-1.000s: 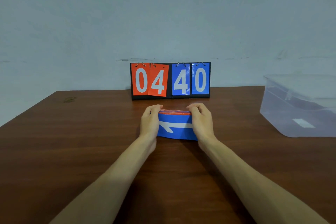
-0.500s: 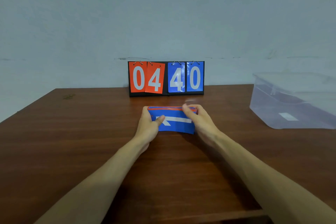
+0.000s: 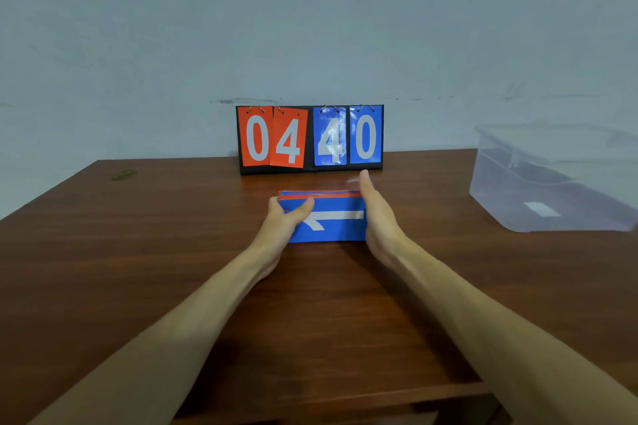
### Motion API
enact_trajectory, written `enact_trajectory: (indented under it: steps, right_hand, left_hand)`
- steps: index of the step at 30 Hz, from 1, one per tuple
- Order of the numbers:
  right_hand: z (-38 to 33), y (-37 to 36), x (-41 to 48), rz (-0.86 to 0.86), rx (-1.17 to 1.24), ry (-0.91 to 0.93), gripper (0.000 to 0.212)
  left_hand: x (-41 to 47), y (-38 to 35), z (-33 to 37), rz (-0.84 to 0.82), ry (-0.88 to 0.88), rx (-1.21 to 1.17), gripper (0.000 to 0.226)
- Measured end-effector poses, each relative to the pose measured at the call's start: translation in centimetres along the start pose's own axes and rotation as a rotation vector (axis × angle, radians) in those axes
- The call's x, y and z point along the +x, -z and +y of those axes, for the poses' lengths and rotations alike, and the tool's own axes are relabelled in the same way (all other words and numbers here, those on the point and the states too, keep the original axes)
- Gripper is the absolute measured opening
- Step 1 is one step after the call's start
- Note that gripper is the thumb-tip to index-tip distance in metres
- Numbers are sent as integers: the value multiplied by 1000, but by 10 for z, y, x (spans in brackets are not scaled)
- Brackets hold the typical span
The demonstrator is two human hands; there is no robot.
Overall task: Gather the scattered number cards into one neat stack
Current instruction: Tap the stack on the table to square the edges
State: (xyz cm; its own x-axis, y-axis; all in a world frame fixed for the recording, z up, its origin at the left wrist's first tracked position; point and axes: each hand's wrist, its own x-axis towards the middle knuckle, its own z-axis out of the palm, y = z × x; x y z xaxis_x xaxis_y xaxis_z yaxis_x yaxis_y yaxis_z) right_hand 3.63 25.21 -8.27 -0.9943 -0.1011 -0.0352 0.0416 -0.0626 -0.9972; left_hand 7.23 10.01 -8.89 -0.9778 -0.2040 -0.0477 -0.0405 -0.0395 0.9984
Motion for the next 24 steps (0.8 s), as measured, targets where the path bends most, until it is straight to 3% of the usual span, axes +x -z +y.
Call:
enact_trajectory:
  steps: [3, 7, 12, 15, 19, 21, 24]
  right_hand:
    - [1, -7, 4, 168, -87, 32, 41]
    - [3, -4, 7, 190, -136, 79, 30]
    - [-3, -3, 0, 100, -104, 3, 41]
    - [-1, 8, -4, -56, -102, -37, 45]
    - [6, 26, -2, -171, -338, -7, 41]
    - [8, 31, 9, -155, -498, 29, 40]
    - [8, 32, 41, -114, -505, 81, 41]
  left_hand:
    - [11, -8, 1, 141, 78, 9, 49]
    - [11, -13, 3, 219, 71, 83, 38]
    - [3, 0, 6, 27, 80, 130, 57]
    - [-1, 10, 4, -87, 45, 263, 46]
    - [4, 9, 2, -33, -31, 446, 42]
    - [13, 6, -2, -13, -62, 426, 34]
    - [42, 0, -6, 22, -73, 323, 30]
